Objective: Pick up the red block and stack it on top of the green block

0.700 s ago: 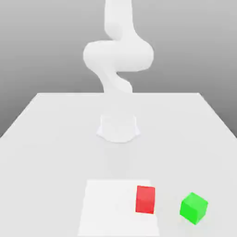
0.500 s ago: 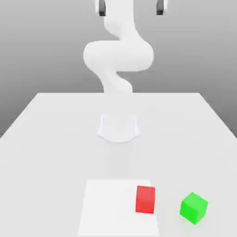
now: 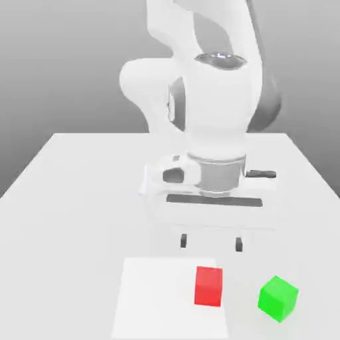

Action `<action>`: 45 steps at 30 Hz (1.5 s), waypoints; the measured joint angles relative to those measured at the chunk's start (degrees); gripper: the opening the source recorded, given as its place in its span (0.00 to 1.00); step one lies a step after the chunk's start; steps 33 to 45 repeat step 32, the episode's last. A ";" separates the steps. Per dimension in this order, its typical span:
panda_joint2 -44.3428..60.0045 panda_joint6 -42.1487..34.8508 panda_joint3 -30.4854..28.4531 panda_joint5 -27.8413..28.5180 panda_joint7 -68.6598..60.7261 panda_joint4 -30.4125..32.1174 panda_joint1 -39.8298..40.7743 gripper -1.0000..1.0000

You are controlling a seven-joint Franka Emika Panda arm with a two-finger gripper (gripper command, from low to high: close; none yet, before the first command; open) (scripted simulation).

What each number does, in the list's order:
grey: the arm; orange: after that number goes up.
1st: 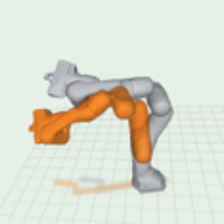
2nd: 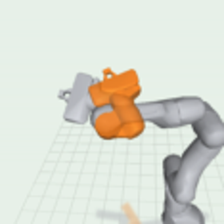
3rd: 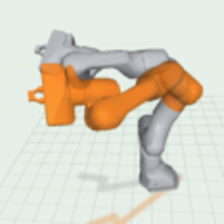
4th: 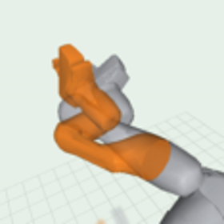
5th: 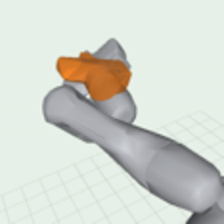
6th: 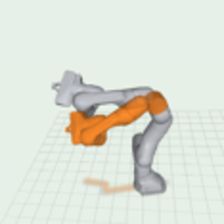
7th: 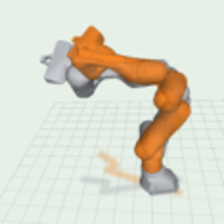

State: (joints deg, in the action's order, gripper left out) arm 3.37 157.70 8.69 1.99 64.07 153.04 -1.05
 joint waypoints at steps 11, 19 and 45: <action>12.35 9.98 -3.35 4.58 3.89 -1.03 -2.44 0.00; 2.41 1.10 -0.74 0.24 0.06 0.01 -1.58 0.00; 11.46 -0.58 3.88 6.32 -8.49 -10.22 -10.76 1.00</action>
